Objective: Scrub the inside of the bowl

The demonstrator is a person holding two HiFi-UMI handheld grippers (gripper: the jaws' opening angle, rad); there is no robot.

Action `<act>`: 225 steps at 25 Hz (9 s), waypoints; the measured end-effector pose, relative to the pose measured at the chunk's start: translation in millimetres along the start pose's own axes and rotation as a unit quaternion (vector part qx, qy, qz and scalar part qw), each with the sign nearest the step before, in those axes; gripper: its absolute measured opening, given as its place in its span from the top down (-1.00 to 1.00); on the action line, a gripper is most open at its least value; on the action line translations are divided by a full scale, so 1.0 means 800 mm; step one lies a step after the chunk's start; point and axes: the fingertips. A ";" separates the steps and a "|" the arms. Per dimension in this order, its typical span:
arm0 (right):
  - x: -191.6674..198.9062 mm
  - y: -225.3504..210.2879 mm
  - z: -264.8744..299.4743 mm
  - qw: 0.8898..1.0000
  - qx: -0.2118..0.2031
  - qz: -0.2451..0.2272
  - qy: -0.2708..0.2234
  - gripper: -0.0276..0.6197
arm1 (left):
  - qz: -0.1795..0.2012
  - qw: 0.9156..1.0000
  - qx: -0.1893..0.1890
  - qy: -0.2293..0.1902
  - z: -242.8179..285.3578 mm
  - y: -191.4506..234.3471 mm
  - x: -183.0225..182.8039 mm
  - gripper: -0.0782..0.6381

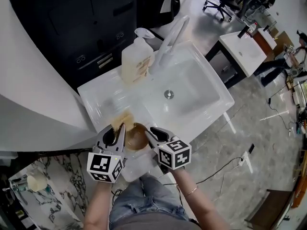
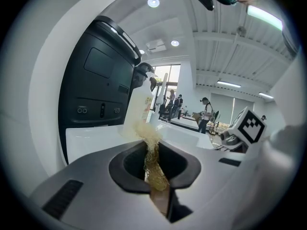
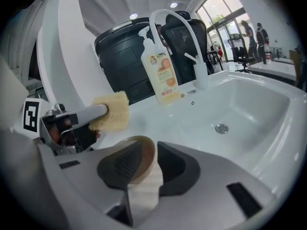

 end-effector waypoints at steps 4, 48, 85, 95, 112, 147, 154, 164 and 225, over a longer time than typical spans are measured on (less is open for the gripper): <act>0.009 -0.001 0.009 1.000 -0.015 0.010 0.024 0.60 | -0.003 1.000 -0.002 0.004 0.007 0.003 0.002 0.65; -0.008 0.004 0.007 0.992 0.048 -0.113 0.025 0.84 | 0.014 0.999 -0.002 0.039 -0.023 -0.023 0.019 0.65; -0.016 0.009 0.007 0.985 0.073 -0.153 0.020 0.84 | 0.086 0.971 -0.103 0.199 0.007 0.014 0.106 0.65; -0.013 0.015 0.010 0.984 0.073 -0.159 0.025 0.84 | 0.095 0.972 -0.124 0.177 -0.018 0.025 0.087 0.65; -0.019 0.028 0.010 0.981 0.064 -0.182 0.015 0.84 | -0.130 0.964 0.014 0.232 -0.006 -0.041 0.112 0.66; -0.015 0.019 0.016 0.980 0.061 -0.190 0.019 0.84 | -0.033 0.984 -0.120 0.125 -0.043 0.025 0.073 0.65; -0.018 0.026 0.017 0.979 0.064 -0.195 0.018 0.84 | -0.177 0.972 -0.044 0.146 -0.030 -0.020 0.089 0.65; -0.018 0.030 0.017 0.977 0.067 -0.202 0.014 0.84 | -0.190 0.959 -0.061 0.200 -0.027 -0.029 0.128 0.65; 0.007 -0.010 0.060 0.980 0.066 -0.168 0.078 0.82 | -0.006 0.995 -0.088 0.042 -0.011 0.027 0.006 0.65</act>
Point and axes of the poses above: the fingertips, and each gripper's own axes: z forward along the fingers, y to its left, x out of its underside, and after that the axes turned 12 degrees about -z, right-handed
